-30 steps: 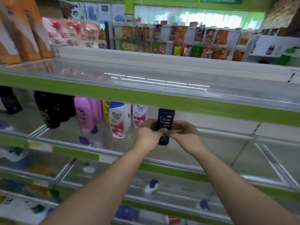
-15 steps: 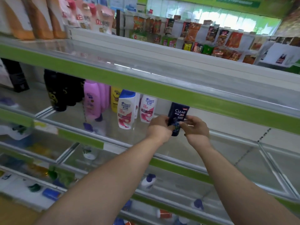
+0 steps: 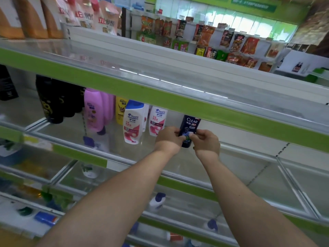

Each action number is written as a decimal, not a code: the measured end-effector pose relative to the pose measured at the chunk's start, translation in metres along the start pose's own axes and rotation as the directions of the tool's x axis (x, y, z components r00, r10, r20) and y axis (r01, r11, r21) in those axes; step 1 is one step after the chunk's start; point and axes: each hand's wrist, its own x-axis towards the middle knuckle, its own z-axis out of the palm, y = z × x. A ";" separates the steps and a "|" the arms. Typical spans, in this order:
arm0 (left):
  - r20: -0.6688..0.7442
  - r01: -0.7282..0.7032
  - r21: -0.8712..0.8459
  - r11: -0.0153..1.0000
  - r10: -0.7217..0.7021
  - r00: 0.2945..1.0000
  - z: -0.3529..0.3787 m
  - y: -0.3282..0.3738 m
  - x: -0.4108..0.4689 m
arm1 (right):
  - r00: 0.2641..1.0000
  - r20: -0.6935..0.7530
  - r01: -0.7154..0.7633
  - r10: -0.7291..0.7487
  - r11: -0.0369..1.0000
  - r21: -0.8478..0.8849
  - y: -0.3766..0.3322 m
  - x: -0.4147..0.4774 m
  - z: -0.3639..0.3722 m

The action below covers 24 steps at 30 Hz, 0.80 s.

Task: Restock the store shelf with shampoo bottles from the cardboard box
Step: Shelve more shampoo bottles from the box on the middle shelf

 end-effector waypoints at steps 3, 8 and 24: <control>0.009 -0.003 -0.015 1.000 0.003 1.000 -0.002 0.000 0.002 | 1.000 -0.016 -0.009 0.009 1.000 0.007 0.000 0.000 0.003; 0.007 -0.016 -0.015 1.000 0.016 1.000 -0.002 0.000 0.003 | 0.999 -0.038 -0.026 0.025 0.999 -0.028 -0.004 -0.002 0.003; 0.288 -0.091 0.157 0.983 0.042 0.957 -0.035 -0.016 -0.015 | 0.989 0.016 -0.137 0.147 0.952 -0.273 0.005 -0.060 -0.033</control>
